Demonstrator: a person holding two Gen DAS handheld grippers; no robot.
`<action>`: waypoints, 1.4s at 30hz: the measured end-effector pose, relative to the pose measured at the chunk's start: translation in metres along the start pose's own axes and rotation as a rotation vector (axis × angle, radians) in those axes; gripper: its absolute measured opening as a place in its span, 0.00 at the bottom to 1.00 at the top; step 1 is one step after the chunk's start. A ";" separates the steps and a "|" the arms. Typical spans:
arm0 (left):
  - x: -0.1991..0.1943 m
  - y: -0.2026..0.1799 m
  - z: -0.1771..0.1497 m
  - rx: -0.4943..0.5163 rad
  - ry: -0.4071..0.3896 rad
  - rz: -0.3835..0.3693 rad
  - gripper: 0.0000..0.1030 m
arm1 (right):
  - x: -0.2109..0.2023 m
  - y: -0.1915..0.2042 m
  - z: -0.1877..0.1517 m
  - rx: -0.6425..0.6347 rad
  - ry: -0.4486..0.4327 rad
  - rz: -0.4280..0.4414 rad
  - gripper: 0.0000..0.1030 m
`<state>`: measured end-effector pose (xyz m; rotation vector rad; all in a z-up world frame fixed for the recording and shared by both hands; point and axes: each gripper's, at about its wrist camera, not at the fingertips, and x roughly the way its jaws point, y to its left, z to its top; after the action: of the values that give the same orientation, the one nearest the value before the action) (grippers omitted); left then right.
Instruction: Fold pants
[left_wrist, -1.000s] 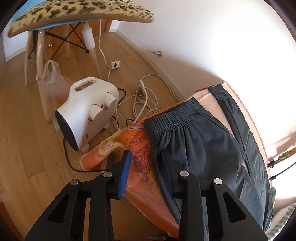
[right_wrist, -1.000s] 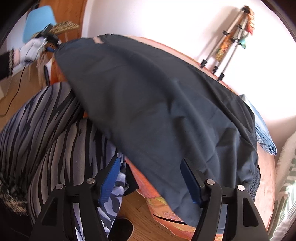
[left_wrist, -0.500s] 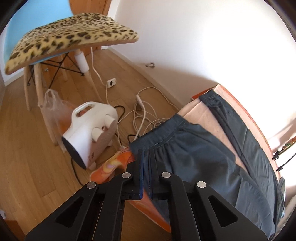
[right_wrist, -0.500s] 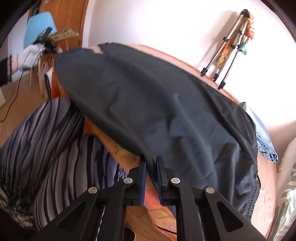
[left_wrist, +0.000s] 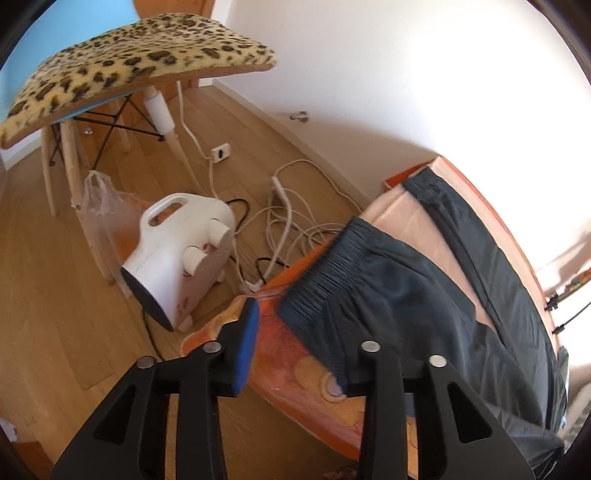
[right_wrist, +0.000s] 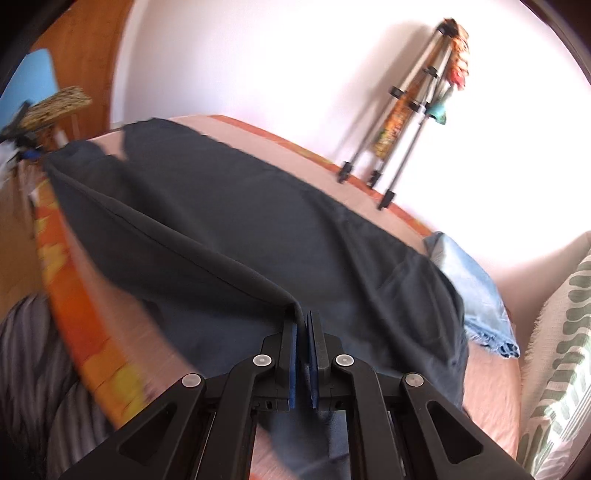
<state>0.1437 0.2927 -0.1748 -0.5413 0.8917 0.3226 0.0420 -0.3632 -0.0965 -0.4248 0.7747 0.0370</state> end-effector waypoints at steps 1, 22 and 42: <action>0.001 0.003 0.001 -0.017 0.005 -0.007 0.36 | 0.008 -0.003 0.004 0.004 0.013 -0.014 0.02; 0.021 -0.009 -0.020 -0.117 0.038 0.053 0.54 | 0.026 0.004 -0.004 -0.010 0.055 0.024 0.02; 0.014 -0.049 -0.017 0.102 -0.059 0.085 0.10 | 0.002 0.004 -0.007 -0.006 0.021 0.039 0.02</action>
<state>0.1646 0.2440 -0.1794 -0.3981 0.8703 0.3664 0.0378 -0.3626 -0.1034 -0.4158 0.8035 0.0717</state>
